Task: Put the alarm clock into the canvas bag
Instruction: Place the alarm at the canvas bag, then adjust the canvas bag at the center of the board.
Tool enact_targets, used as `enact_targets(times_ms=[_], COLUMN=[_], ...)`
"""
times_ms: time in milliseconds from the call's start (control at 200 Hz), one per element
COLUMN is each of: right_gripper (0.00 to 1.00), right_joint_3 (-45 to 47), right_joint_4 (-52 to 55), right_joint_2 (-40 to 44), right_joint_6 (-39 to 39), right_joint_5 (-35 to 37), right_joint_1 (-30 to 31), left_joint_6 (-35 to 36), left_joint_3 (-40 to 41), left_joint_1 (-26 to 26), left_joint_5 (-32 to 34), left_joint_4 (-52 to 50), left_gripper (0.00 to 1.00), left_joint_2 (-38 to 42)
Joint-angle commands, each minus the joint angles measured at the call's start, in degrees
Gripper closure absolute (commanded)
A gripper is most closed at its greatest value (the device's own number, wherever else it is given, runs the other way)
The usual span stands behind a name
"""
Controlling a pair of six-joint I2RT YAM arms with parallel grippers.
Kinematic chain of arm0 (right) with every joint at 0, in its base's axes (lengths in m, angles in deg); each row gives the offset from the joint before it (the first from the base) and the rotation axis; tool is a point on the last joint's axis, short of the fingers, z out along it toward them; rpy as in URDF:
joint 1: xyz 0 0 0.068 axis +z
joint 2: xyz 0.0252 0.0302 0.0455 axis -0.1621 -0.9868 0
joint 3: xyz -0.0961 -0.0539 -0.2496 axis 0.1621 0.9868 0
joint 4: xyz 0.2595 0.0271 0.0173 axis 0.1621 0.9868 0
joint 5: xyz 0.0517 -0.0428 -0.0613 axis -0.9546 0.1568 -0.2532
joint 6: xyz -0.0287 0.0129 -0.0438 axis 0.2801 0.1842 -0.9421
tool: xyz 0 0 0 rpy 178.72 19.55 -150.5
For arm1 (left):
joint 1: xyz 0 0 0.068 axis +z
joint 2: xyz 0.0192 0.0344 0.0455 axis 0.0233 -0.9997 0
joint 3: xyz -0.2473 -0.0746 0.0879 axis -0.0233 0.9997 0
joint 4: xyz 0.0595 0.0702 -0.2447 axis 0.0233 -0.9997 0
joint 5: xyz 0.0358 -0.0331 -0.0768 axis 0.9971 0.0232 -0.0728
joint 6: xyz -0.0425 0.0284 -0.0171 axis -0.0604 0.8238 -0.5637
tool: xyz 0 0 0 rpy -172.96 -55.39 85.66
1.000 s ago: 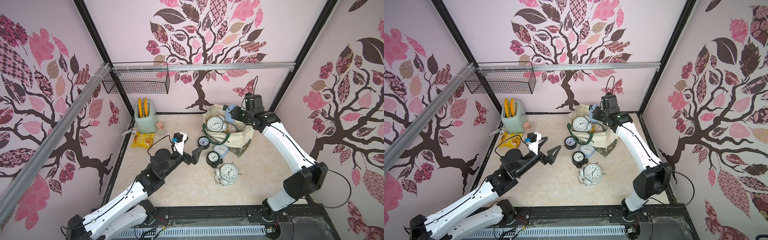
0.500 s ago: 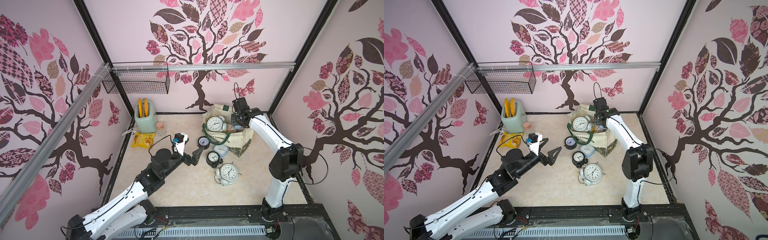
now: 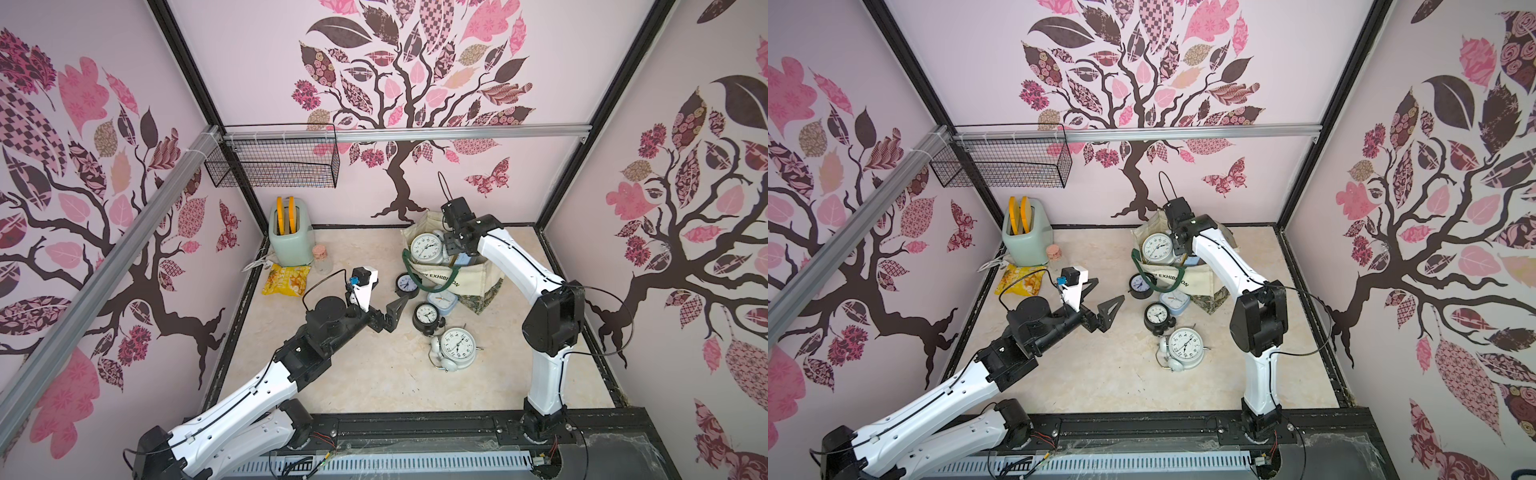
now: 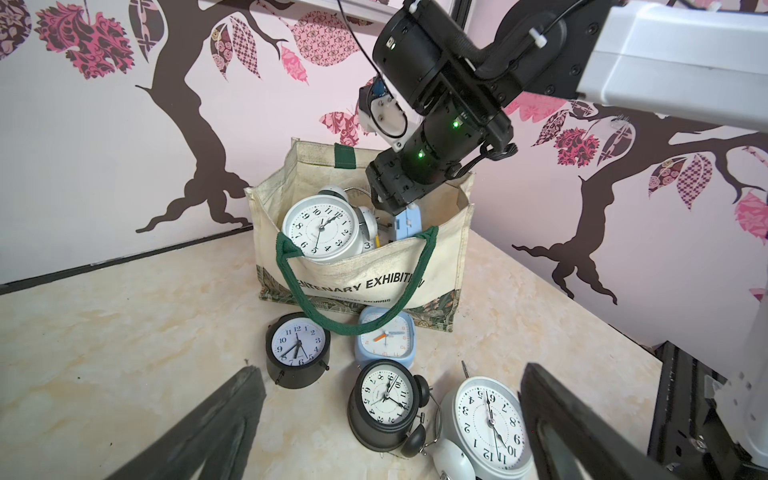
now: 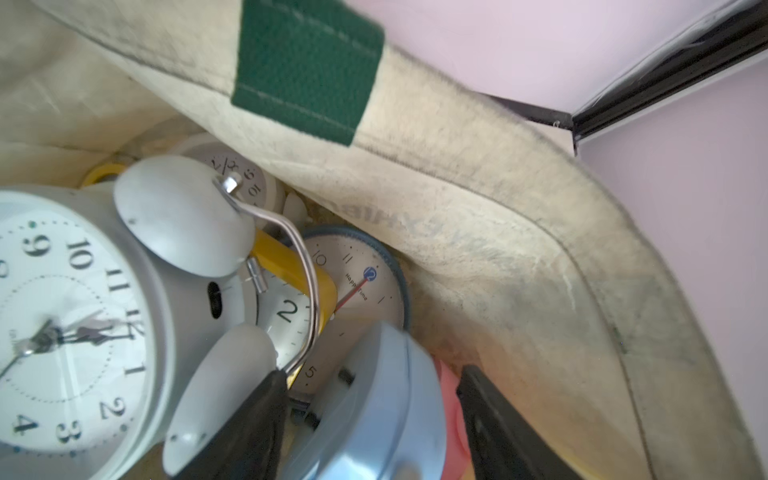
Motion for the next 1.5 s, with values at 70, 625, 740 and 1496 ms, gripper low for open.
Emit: enact_targets(times_ms=[70,625,740,1496], right_gripper=[0.28,0.0,0.0,0.0], right_joint_3=[-2.5,22.7,26.7,36.0], right_joint_4=[1.2,-12.7,-13.9,-15.2], right_joint_2=[5.3,32.5,36.6,47.0], right_joint_6=[3.7,11.1,11.8,13.0], right_joint_5=[-0.2,-14.3,-17.2,-24.5], right_joint_1=[-0.2,-0.2,-0.3,-0.2], left_joint_6=[0.4,0.1,0.8,7.1], left_joint_3=[-0.7,-11.1,-16.5,-44.6], left_joint_1=[0.0,0.1,0.2,9.1], left_joint_5=[3.5,3.7,4.2,-4.7], left_joint_4=[-2.3,-15.2,-18.4,-27.1], left_gripper=[0.02,0.02,0.02,0.02], left_joint_2=[-1.3,-21.9,-28.8,-63.8])
